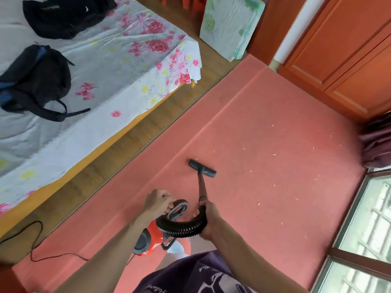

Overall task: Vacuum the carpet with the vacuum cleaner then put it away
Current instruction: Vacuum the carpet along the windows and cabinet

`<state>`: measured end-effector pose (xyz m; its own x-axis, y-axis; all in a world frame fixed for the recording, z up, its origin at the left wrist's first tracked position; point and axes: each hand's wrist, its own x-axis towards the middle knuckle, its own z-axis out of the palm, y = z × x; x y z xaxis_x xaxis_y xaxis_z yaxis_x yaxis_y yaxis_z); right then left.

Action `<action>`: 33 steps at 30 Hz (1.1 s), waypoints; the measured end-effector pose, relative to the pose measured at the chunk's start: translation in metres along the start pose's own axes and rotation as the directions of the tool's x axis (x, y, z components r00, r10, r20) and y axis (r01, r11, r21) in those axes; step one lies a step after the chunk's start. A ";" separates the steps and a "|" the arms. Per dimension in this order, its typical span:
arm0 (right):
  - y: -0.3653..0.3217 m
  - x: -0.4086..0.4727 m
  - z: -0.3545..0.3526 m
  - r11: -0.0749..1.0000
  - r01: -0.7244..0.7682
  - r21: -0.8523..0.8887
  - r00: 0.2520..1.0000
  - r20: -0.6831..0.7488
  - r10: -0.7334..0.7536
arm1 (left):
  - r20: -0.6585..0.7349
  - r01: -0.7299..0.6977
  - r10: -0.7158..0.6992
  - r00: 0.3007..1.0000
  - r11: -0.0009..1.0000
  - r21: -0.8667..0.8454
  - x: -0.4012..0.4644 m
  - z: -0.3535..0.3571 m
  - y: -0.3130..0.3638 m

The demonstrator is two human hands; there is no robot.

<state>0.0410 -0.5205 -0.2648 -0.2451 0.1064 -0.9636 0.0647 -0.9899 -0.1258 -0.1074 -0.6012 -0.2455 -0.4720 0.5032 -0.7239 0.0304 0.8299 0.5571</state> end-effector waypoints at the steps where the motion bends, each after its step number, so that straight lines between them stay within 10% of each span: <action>1: -0.013 0.009 0.003 1.000 0.019 -0.009 1.000 -0.017 -0.019 | -0.009 0.001 -0.001 1.000 1.000 0.004 0.004 0.000 0.006; 10: -0.093 0.044 0.001 0.997 0.068 0.019 0.998 -0.019 -0.068 | -0.005 -0.068 0.068 0.998 0.996 0.051 0.020 0.023 0.055; 25: 0.019 0.002 -0.039 0.999 0.019 -0.047 1.000 0.008 -0.018 | 0.036 -0.089 0.086 0.996 0.993 0.075 -0.018 0.061 0.021; 33: -0.027 0.013 -0.037 0.941 0.030 -0.338 0.995 -0.076 -0.059 | -0.064 0.005 -0.007 0.998 0.999 -0.035 -0.013 0.057 0.027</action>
<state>0.0714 -0.4892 -0.2828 -0.1744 0.1709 -0.9697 0.3804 -0.8967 -0.2265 -0.0504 -0.5719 -0.2438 -0.5278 0.4808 -0.7002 -0.0028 0.8233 0.5675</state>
